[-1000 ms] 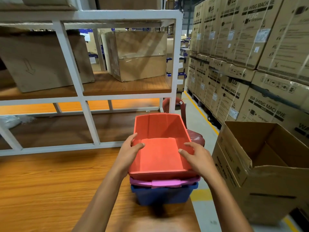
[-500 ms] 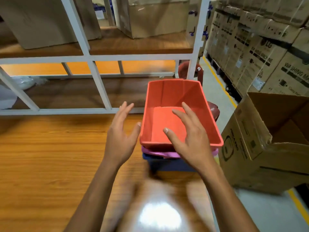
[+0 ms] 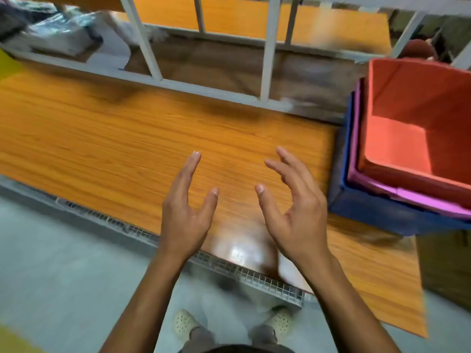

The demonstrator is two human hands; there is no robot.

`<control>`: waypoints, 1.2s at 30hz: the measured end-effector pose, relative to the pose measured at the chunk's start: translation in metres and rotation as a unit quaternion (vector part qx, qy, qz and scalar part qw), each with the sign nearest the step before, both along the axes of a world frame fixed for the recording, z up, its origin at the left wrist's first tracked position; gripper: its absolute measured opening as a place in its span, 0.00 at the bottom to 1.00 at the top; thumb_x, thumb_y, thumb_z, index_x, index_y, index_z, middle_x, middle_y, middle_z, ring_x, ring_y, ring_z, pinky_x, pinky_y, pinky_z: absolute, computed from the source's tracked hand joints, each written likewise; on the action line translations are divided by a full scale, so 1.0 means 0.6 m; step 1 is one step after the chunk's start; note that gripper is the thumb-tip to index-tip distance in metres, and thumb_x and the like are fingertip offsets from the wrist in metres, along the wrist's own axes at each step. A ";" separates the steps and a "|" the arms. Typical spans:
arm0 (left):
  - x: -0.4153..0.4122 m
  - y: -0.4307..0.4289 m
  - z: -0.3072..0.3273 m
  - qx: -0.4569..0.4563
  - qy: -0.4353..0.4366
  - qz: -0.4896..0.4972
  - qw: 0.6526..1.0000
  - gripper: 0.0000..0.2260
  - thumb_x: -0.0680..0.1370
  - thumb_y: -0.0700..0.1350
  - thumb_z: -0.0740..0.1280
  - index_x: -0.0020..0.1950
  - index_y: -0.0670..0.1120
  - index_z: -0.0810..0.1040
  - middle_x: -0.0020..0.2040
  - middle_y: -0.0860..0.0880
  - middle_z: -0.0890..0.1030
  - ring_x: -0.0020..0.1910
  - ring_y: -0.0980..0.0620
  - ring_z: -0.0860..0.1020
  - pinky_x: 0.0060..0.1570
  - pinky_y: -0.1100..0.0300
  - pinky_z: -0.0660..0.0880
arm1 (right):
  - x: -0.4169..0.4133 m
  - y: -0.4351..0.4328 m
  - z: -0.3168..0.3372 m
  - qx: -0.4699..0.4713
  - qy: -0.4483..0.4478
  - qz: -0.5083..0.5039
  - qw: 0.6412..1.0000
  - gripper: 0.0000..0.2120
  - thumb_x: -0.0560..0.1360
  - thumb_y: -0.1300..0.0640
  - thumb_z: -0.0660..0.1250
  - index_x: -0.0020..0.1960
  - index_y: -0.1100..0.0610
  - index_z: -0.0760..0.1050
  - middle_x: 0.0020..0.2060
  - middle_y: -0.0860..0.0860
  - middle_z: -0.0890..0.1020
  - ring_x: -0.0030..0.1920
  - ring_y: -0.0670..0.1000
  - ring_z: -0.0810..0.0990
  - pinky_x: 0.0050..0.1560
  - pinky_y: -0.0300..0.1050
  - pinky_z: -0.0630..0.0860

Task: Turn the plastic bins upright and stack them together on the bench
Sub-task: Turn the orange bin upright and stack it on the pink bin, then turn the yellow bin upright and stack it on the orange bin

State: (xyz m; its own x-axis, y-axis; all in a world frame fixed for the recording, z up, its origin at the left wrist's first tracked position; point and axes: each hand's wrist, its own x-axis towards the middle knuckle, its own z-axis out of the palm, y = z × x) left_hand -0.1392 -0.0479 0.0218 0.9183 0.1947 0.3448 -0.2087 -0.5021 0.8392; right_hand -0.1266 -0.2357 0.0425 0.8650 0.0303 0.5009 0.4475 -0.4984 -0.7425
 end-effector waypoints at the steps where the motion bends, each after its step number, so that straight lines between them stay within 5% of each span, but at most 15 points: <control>1: -0.016 0.030 -0.009 -0.001 0.006 0.009 1.000 0.28 0.77 0.49 0.65 0.77 0.48 0.65 0.75 0.52 0.69 0.75 0.56 0.66 0.72 0.45 0.66 | -0.008 0.036 -0.009 0.000 0.011 0.015 1.000 0.19 0.76 0.51 0.67 0.63 0.59 0.79 0.68 0.57 0.76 0.69 0.54 0.75 0.63 0.55 0.76; 14: -0.205 0.489 -0.050 0.015 0.066 0.145 0.987 0.27 0.79 0.46 0.66 0.78 0.47 0.64 0.77 0.53 0.67 0.76 0.58 0.63 0.74 0.54 0.64 | -0.103 0.503 -0.101 -0.030 0.102 0.175 0.979 0.24 0.78 0.46 0.64 0.70 0.55 0.74 0.72 0.53 0.73 0.73 0.52 0.71 0.63 0.61 0.76; 20: -0.258 0.660 -0.044 0.017 0.048 0.245 0.968 0.26 0.78 0.46 0.66 0.77 0.48 0.65 0.76 0.52 0.68 0.76 0.56 0.64 0.74 0.49 0.64 | -0.101 0.679 -0.092 -0.026 0.095 0.251 0.963 0.24 0.77 0.46 0.65 0.70 0.54 0.73 0.72 0.51 0.73 0.72 0.51 0.72 0.63 0.60 0.77; 26: -0.262 0.791 -0.054 0.009 0.047 0.302 0.952 0.26 0.79 0.46 0.65 0.75 0.55 0.63 0.76 0.53 0.68 0.76 0.59 0.63 0.74 0.51 0.64 | -0.058 0.845 -0.092 -0.024 0.077 0.300 0.951 0.22 0.77 0.47 0.65 0.68 0.57 0.76 0.70 0.53 0.75 0.70 0.52 0.74 0.61 0.61 0.77; 36: -0.180 1.068 -0.042 0.008 0.054 0.390 0.919 0.25 0.79 0.46 0.65 0.76 0.50 0.66 0.74 0.54 0.70 0.74 0.59 0.66 0.73 0.50 0.66 | 0.053 1.161 -0.091 -0.009 0.071 0.376 0.924 0.20 0.77 0.50 0.66 0.67 0.56 0.76 0.69 0.52 0.75 0.70 0.51 0.74 0.59 0.60 0.78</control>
State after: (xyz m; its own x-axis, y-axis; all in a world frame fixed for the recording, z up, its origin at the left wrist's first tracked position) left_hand -0.2473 0.5930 -0.0035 0.5301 0.8044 0.2681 0.3042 -0.4755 0.8254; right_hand -0.0950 0.4610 -0.0122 0.6535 0.6561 0.3773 0.5708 -0.0999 -0.8150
